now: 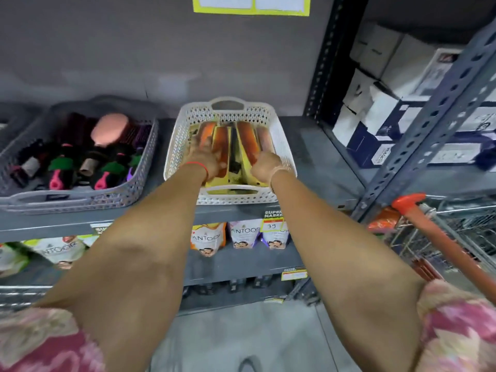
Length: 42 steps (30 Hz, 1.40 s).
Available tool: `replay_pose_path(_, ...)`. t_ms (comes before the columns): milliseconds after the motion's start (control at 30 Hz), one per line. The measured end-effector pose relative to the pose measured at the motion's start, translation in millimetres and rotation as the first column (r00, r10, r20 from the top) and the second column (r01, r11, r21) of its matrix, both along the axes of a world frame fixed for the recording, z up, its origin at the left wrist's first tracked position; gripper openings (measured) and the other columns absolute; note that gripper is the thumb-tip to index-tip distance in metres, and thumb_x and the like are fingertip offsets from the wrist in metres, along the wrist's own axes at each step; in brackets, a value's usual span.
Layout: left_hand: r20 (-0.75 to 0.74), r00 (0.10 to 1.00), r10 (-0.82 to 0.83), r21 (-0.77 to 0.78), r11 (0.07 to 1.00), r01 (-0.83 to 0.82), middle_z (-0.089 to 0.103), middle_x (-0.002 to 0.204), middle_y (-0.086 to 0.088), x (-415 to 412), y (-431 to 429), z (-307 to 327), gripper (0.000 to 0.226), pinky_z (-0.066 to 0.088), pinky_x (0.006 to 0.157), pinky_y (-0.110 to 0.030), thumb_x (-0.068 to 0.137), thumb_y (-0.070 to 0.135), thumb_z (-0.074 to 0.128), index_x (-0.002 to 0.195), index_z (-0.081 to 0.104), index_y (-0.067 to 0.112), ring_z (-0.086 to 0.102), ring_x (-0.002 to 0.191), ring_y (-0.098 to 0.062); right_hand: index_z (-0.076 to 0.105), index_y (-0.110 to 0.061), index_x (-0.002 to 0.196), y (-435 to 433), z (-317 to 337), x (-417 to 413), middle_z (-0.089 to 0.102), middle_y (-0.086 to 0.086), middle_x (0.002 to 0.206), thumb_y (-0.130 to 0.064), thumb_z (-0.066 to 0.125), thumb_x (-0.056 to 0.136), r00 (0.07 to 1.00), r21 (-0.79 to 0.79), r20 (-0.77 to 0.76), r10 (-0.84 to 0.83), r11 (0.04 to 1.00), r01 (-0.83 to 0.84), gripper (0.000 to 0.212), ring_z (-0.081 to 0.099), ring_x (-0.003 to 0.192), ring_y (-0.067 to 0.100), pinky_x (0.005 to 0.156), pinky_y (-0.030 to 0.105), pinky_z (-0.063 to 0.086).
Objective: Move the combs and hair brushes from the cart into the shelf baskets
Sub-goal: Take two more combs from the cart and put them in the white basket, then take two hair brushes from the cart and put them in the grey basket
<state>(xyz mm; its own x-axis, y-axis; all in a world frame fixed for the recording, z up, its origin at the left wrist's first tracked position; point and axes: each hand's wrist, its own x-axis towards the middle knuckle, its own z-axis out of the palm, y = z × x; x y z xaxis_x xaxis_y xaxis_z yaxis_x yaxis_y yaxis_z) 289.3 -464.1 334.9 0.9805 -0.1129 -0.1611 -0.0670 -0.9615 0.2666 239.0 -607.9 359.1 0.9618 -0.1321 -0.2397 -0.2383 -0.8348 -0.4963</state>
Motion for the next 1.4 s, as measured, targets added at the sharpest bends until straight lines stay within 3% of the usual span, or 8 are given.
replay_pose_path(167, 0.217, 0.961, 0.172, -0.323, 0.941, -0.096, 0.02, 0.158, -0.016, -17.6, 44.0, 33.7, 0.061, 0.014, 0.12, -0.038, 0.097, 0.038, 0.03, 0.15, 0.02, 0.01, 0.015, 0.148, -0.032, 0.031, -0.012, 0.14, 18.6, 15.3, -9.6, 0.041, 0.01, 0.145, -0.022, 0.047, 0.091, 0.944, -0.063, 0.331, -0.009, 0.998, 0.031, 0.053, 0.035, 0.135, 0.029, 0.115, 0.036, 0.026)
replay_pose_path(433, 0.414, 0.64, 0.648, -0.49, 0.751, -0.443, 0.07, 0.106, -0.024, -136.1, 263.6, 47.8, 0.049, 0.047, 0.086, -0.041, 0.087, 0.051, 0.046, 0.105, 0.064, 0.009, 0.062, 0.107, -0.039, 0.062, -0.018, 0.1, 187.2, 50.1, -53.9, 0.073, 0.011, 0.088, -0.045, 0.051, 0.086, 0.761, 0.223, 0.643, 0.083, 0.931, -0.29, 0.032, 0.067, 0.089, 0.033, 0.076, 0.042, 0.054)
replay_pose_path(567, 0.118, 0.608, 0.785, -0.605, 0.542, -0.583, 0.068, 0.107, -0.029, -211.6, 383.0, 17.6, 0.059, 0.049, 0.094, -0.044, 0.087, 0.054, 0.043, 0.099, 0.066, 0.001, 0.063, 0.105, -0.04, 0.061, -0.016, 0.091, 295.9, 35.6, -77.0, 0.071, 0.021, 0.081, -0.042, 0.056, 0.083, 0.815, 0.387, 0.547, 0.193, 0.804, -0.451, 0.027, 0.068, 0.07, 0.037, 0.065, 0.052, 0.055)
replay_pose_path(900, -0.317, 0.322, 0.892, -0.669, 0.03, -0.743, 0.057, 0.13, -0.023, -332.6, 494.4, -101.9, 0.061, 0.041, 0.106, -0.046, 0.09, 0.051, 0.042, 0.129, 0.052, 0.006, 0.053, 0.122, -0.036, 0.056, -0.019, 0.103, 509.7, -86.4, -113.0, 0.064, 0.009, 0.081, -0.043, 0.058, 0.082, 0.677, 0.434, 0.133, 0.724, 0.572, -0.696, 0.032, 0.056, 0.036, 0.007, 0.028, 0.011, 0.033)
replay_pose_path(1067, -0.488, 0.126, 0.864, -0.596, -0.224, -0.771, 0.049, 0.141, -0.02, -341.0, 495.4, -166.4, 0.064, 0.036, 0.11, -0.043, 0.089, 0.053, 0.043, 0.139, 0.041, 0.014, 0.046, 0.13, -0.036, 0.048, -0.015, 0.119, 554.3, -162.1, -97.1, 0.063, 0.013, 0.103, -0.046, 0.055, 0.085, 0.463, 0.357, -0.142, 0.875, 0.482, -0.8, 0.047, 0.063, 0.061, 0.024, 0.042, 0.023, 0.047)
replay_pose_path(1167, -0.576, 0.066, 0.815, -0.506, -0.292, -0.812, 0.036, 0.152, -0.01, -334.4, 484.0, -208.5, 0.068, 0.026, 0.116, -0.042, 0.088, 0.055, 0.042, 0.145, 0.033, 0.019, 0.04, 0.137, -0.032, 0.048, -0.015, 0.121, 557.6, -214.2, -88.6, 0.062, 0.014, 0.105, -0.047, 0.056, 0.084, 0.362, 0.291, -0.29, 0.886, 0.443, -0.848, 0.05, 0.062, 0.089, 0.031, 0.078, 0.047, 0.056)
replay_pose_path(1300, -0.695, 0.043, 0.718, -0.447, -0.384, -0.808, 0.044, 0.147, -0.014, -321.7, 472.6, -261.9, 0.063, 0.033, 0.113, -0.039, 0.088, 0.041, 0.054, 0.141, 0.039, 0.01, 0.045, 0.133, -0.031, 0.05, -0.009, 0.123, 535.7, -283.7, -87.9, 0.06, 0.019, 0.118, -0.028, 0.062, 0.085, 0.303, 0.241, -0.478, 0.824, 0.455, -0.857, 0.044, 0.058, 0.104, 0.031, 0.093, 0.04, 0.049)
replay_pose_path(1400, -0.707, 0.041, 0.706, -0.372, -0.322, -0.871, 0.055, 0.136, -0.017, -306.6, 467.7, -296.1, 0.058, 0.038, 0.106, -0.031, 0.087, 0.032, 0.06, 0.136, 0.046, 0.005, 0.053, 0.125, -0.03, 0.052, -0.008, 0.124, 511.4, -331.4, -92.2, 0.056, 0.018, 0.127, -0.016, 0.059, 0.087, 0.024, 0.066, -0.468, 0.883, 0.062, -0.996, 0.039, 0.053, 0.116, 0.03, 0.099, 0.039, 0.046)
